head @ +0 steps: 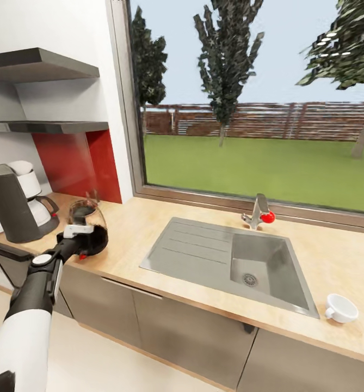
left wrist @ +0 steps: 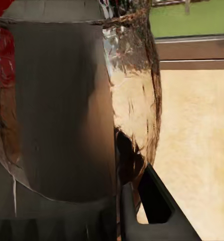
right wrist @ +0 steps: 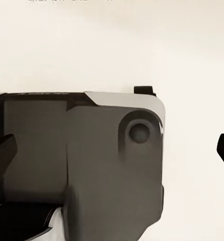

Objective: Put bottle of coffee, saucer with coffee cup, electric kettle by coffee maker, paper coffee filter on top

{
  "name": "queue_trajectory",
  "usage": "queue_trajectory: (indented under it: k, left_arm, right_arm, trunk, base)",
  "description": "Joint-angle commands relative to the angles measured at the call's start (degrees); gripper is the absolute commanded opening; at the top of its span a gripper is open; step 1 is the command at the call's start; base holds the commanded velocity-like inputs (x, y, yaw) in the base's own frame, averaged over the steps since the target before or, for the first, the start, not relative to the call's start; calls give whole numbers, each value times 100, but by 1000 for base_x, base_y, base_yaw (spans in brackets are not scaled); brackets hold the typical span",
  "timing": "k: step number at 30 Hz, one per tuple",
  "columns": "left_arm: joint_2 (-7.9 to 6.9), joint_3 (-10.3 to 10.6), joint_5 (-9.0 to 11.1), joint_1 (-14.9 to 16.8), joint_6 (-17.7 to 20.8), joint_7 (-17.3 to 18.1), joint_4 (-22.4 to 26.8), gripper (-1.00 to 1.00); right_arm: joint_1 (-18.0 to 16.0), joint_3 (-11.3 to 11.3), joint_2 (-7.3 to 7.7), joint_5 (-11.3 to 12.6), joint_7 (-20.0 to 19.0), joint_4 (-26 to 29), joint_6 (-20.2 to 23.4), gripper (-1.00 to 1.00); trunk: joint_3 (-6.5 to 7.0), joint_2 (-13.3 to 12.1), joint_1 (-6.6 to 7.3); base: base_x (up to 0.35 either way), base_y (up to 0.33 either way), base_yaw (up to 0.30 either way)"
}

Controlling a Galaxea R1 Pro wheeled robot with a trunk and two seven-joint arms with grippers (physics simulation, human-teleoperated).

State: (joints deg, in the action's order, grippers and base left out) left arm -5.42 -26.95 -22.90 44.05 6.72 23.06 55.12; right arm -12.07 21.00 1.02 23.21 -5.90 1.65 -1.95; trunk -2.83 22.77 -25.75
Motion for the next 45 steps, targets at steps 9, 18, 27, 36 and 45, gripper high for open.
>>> queue_trajectory:
  k: [9,18,27,36,45]
  left_arm:
    - [-62,-99,30,7,-305,-489,-415,-100]
    - [-65,-168,17,7,-299,-503,-424,-100]
    - [-58,-170,13,-97,-305,-504,-423,-100]
    - [-51,-175,16,-124,-316,-504,-504,-100]
    - [-65,-172,24,-343,-536,-723,-716,-100]
  right_arm:
    - [-5,44,-3,63,-25,-8,-25,100]
    - [-5,40,-5,63,-25,-7,-22,100]
    - [-5,40,-6,61,-25,-6,-20,100]
    - [-5,42,-6,61,-25,-15,-21,100]
    - [-5,43,-4,49,-25,-18,-22,100]
  trunk:
    - [-13,14,-3]
    - [-13,14,-3]
    - [-13,14,-3]
    - [-13,14,-3]
    - [-13,14,-3]
  base:
    - [32,21,0]
    - [199,221,0]
    - [27,88,0]
    - [135,116,0]
    - [1,1,0]
